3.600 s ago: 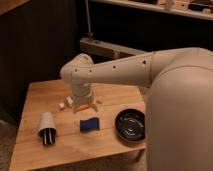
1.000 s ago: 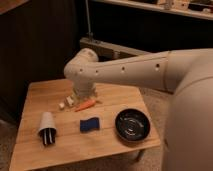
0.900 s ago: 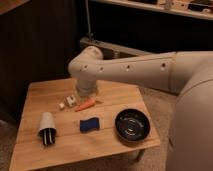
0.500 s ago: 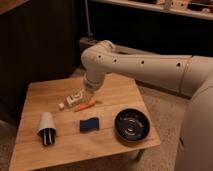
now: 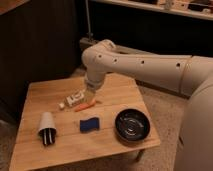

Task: Drag the pepper across the table

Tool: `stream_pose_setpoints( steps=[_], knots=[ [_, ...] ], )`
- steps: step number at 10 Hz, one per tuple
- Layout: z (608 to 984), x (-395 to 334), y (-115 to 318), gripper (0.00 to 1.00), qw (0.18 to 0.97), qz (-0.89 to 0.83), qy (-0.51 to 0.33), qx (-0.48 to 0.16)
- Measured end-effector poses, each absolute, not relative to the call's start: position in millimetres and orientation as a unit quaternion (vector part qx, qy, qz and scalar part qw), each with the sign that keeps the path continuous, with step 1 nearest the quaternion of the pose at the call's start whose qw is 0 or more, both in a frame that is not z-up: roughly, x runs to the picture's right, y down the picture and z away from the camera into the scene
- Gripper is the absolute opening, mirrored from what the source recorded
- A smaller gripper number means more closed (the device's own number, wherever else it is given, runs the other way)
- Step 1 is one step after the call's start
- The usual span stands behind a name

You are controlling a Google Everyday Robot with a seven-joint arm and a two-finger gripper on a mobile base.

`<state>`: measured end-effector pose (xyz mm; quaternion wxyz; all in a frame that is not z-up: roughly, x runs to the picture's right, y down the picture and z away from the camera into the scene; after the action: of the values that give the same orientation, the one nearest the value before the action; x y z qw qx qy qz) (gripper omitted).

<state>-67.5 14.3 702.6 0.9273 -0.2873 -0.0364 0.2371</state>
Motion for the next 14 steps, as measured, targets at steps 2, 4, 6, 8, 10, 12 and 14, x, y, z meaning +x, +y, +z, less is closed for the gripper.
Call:
stream_pose_setpoints(
  steps=[2,4,6,8,10,12,14],
  knots=[
    [703,-77,16,0.65,0.935,0.219,-0.037,-0.277],
    [720,-95,26,0.65,0.953,0.168,-0.061,-0.244],
    [740,-91,43,0.65,0.964,0.122,-0.089,-0.217],
    [758,-67,52,0.65,0.967,0.097,-0.11,-0.207],
    [775,-59,52,0.65,0.962,0.089,-0.133,-0.221],
    [793,-54,51,0.65,0.957,0.087,-0.138,-0.239],
    [816,-59,51,0.65,0.955,0.077,-0.138,-0.252]
  ],
)
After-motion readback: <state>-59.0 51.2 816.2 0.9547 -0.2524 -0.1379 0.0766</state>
